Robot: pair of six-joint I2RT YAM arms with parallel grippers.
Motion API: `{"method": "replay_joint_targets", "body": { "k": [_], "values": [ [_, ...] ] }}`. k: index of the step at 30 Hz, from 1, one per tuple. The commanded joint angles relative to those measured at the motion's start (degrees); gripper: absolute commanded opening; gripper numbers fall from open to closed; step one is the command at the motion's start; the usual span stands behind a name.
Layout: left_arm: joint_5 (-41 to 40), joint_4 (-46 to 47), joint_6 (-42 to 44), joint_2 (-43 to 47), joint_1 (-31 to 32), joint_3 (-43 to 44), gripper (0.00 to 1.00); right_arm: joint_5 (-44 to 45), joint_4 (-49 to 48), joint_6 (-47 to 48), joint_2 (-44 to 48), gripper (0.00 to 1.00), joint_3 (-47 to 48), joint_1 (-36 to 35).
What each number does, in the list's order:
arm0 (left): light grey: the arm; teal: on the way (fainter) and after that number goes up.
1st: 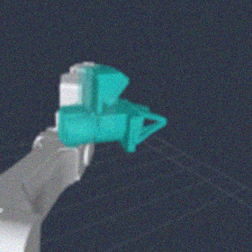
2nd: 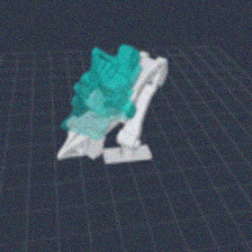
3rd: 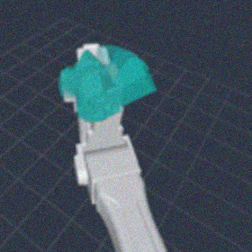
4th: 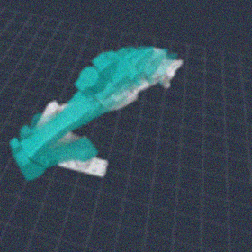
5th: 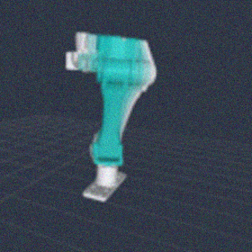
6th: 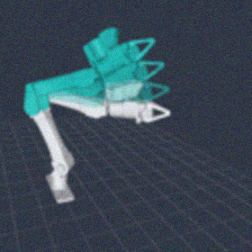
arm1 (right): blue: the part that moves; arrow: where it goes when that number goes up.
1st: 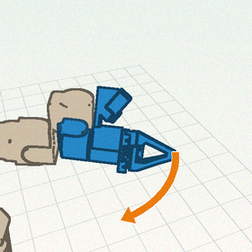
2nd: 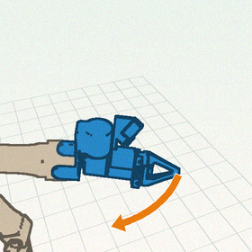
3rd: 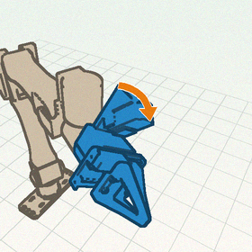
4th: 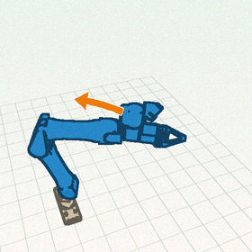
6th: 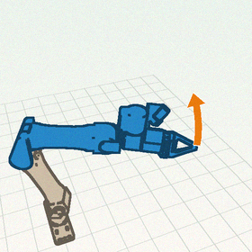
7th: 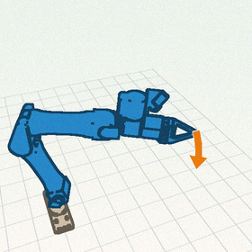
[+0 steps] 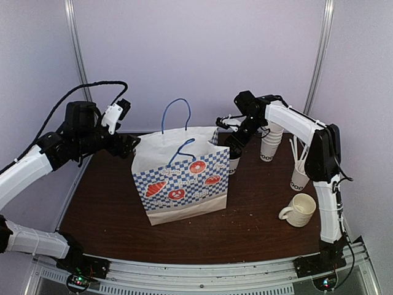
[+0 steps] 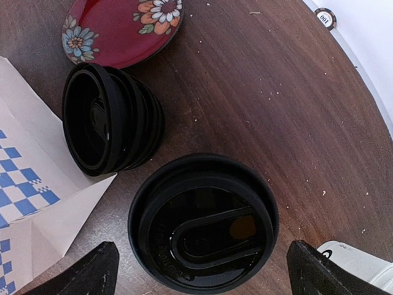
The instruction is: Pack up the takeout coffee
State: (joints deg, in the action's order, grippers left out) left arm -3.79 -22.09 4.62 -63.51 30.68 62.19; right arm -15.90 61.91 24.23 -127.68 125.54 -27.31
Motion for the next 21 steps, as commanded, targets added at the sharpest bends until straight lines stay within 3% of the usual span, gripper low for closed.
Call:
{"method": "replay_joint_targets", "body": {
  "k": [1, 21],
  "values": [
    [2.9, 2.4, -1.0, -0.8, -0.4, 1.6, 0.97, 2.5, 0.7, 0.1, -1.7, 0.99, 1.6, -0.8],
    [5.9, 1.2, -1.1, -2.4, -0.4, 2.4, 0.98, 1.9, 1.0, 0.1, -1.8, 0.74, 1.4, -1.0]
  ]
}}
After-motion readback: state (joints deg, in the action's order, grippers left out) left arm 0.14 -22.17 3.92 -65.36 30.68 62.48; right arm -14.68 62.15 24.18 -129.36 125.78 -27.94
